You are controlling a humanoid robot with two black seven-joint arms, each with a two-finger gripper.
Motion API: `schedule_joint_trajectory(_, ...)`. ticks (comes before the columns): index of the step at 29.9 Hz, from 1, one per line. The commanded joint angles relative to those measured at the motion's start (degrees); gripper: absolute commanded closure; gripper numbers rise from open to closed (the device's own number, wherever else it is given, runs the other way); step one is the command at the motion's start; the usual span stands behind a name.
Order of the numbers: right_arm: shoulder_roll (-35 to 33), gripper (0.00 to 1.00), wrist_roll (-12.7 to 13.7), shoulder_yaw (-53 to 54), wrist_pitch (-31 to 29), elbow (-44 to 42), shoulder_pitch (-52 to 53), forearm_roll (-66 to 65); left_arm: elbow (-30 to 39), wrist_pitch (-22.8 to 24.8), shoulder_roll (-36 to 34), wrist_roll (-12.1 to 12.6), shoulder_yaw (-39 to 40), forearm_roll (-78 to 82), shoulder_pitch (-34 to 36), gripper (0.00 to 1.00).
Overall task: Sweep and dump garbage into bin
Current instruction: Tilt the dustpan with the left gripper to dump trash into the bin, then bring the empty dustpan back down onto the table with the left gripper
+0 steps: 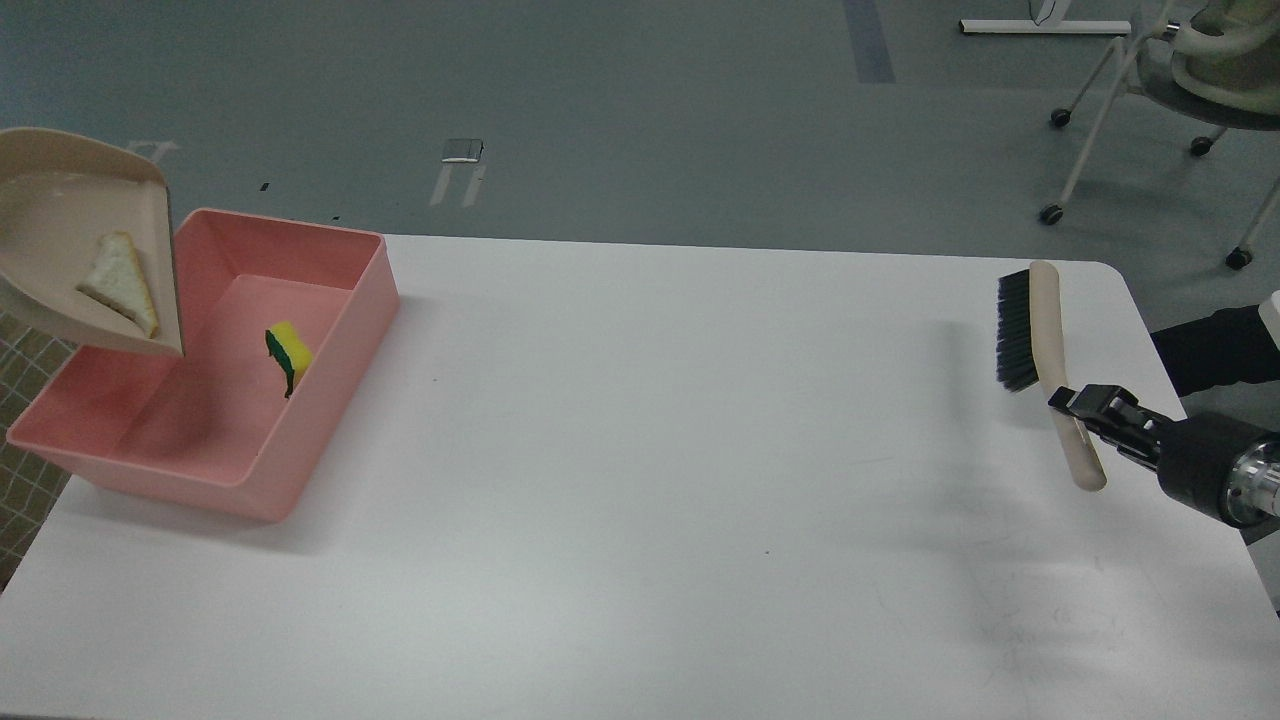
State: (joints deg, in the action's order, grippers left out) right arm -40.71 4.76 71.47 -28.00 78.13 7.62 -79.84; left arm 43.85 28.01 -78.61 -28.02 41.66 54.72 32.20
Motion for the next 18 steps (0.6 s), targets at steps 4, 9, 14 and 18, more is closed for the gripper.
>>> schedule_joint_trajectory(4,0.3,0.94,-0.2,1.2,0.0,-0.1,-1.3,0.2,12.4,0.0,-5.4,0.0,0.0,9.5,5.8,0.84)
schedule_joint_trajectory(9,2.0,0.94,-0.1,1.7,0.0,0.3,-1.1,0.2,14.6,0.0,-5.8,0.0,-0.1,14.1,6.1,0.82)
schedule_joint_trajectory(14,2.0,0.94,-0.1,1.7,0.0,0.4,-1.3,0.2,14.1,0.0,-5.4,0.0,1.0,12.5,7.1,0.82)
schedule_joint_trajectory(18,1.5,0.94,-0.1,2.8,0.0,0.6,-1.9,0.2,14.0,0.0,-1.1,2.2,0.7,1.7,13.8,0.82)
